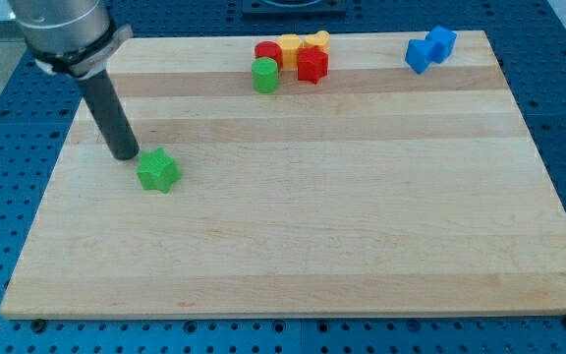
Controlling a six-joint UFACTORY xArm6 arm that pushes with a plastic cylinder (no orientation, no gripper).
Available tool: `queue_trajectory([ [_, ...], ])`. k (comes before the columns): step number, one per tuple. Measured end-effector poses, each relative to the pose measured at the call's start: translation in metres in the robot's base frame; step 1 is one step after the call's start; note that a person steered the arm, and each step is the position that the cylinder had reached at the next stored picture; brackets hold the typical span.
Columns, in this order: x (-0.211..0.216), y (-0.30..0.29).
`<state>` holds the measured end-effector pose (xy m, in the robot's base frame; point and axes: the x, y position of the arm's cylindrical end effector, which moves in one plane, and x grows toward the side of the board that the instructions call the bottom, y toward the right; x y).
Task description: Slide green star towards group of blocks
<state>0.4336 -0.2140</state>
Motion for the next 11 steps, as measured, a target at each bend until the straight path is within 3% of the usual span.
queue_trajectory([
  [2, 0.032, 0.017],
  [5, 0.032, 0.115],
  [6, 0.028, 0.145],
  [9, -0.031, 0.152],
  [11, -0.04, 0.16],
])
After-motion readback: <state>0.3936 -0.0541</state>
